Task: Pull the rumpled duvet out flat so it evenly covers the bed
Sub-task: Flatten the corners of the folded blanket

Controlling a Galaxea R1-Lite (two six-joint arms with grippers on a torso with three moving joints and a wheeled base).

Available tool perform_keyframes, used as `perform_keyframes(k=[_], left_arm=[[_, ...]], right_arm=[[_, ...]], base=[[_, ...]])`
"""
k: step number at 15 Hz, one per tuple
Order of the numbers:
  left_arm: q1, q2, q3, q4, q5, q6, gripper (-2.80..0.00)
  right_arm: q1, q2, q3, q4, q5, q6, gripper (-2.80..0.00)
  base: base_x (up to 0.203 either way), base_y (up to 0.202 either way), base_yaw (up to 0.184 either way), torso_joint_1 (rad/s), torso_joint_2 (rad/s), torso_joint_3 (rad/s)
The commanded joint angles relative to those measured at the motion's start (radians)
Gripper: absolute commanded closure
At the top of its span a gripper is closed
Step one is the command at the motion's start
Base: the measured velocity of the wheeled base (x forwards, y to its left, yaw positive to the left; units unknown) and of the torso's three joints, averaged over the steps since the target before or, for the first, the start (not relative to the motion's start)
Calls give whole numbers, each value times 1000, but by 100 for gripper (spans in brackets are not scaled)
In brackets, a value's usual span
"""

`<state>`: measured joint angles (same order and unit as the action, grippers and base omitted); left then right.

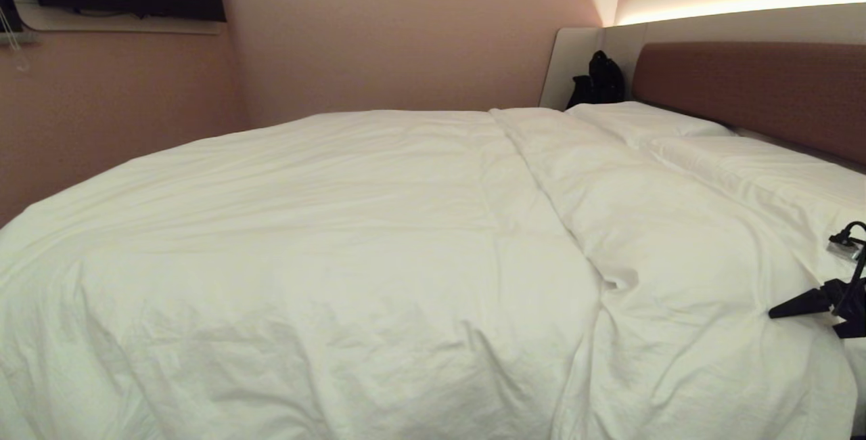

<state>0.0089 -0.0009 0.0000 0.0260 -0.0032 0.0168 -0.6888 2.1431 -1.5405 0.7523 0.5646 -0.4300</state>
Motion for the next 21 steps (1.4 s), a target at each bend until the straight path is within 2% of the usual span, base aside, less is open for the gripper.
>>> perform_keyframes(k=[1,4,5,13,18,21], left_arm=[[0,1,0,0,0,0,0],[2,1,0,0,0,0,0],[0,1,0,0,0,0,0],[0,1,0,0,0,0,0],[0,1,0,0,0,0,0],[0,1,0,0,0,0,0]], right_arm=[[10,44,-16,4,-60,25,-280],[33,77,-36,4,-77,45,-280],[35,77,-36,4,-80,50,0],[41,39,-29,10,-81,71,0],[41,-30,-24,15,-88,123,0],[30,-105,-6,43,-161,146,0]], base=[[0,0,0,0,0,0],[0,0,0,0,0,0],[0,0,0,0,0,0],[0,0,0,0,0,0],[0,0,0,0,0,0],[0,0,0,0,0,0]])
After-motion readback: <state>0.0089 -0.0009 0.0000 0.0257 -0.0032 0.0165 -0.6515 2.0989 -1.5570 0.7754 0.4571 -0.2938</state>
